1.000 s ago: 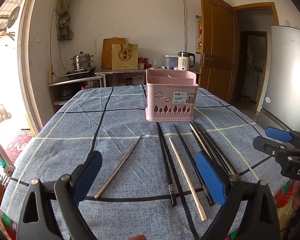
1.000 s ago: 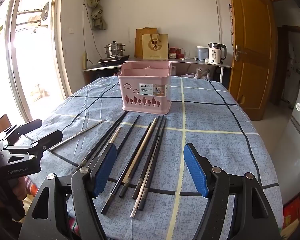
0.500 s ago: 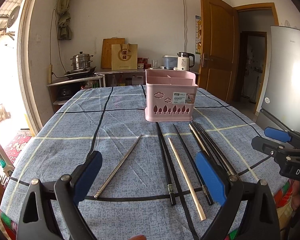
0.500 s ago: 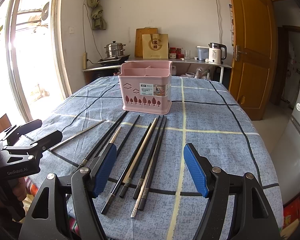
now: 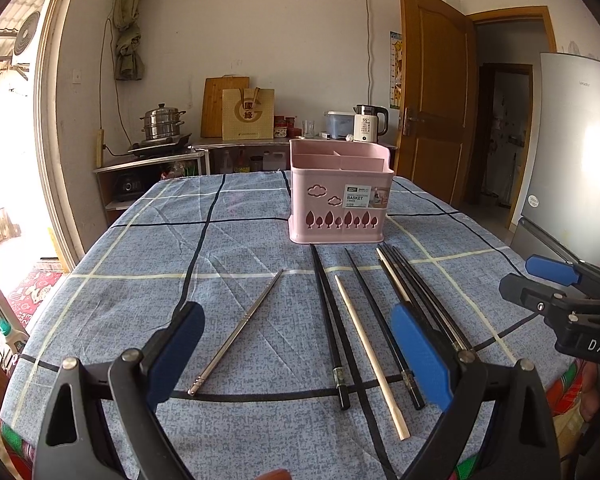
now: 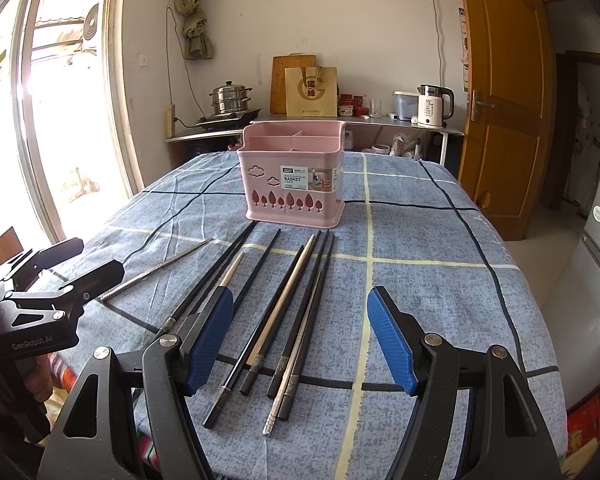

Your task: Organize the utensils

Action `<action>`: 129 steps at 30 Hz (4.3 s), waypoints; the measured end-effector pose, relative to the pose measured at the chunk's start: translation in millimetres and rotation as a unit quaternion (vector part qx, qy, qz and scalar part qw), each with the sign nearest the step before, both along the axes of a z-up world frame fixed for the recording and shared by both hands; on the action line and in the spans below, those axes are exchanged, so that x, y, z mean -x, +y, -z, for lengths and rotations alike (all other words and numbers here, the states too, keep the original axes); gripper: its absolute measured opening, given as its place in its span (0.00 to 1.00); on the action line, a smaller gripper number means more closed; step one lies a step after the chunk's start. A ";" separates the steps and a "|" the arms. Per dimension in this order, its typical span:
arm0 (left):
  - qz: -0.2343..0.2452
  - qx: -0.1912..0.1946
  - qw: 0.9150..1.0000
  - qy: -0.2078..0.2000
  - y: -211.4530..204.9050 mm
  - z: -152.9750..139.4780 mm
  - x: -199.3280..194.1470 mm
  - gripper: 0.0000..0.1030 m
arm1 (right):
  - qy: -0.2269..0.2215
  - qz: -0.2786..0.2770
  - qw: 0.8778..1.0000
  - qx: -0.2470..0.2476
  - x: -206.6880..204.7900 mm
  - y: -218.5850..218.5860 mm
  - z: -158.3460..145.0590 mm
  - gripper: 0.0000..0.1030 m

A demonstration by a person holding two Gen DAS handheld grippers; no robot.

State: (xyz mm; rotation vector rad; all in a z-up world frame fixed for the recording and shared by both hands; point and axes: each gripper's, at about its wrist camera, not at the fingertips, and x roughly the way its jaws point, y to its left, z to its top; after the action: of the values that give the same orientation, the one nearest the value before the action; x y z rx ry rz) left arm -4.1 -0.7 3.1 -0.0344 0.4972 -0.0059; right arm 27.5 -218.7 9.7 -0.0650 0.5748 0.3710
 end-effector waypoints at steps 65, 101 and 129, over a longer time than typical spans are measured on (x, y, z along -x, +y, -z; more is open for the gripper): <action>0.016 -0.051 0.986 0.158 45.2 50.2 -107.1 0.73 | 0.098 -0.018 0.995 0.006 -90.7 27.2 34.9 0.38; 0.052 -0.037 0.980 0.188 38.4 57.4 -134.4 0.16 | 0.165 -0.001 0.986 0.003 -124.2 23.3 65.1 0.10; 0.047 -0.056 0.978 0.196 29.4 57.8 -141.4 0.16 | 0.163 -0.003 0.985 0.062 -126.2 29.9 65.0 0.11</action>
State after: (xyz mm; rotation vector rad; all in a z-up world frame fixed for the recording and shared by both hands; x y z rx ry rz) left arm 137.4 28.6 -54.7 0.1012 0.8920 -0.0638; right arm 153.7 -188.8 -55.3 -0.1280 0.9219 0.3538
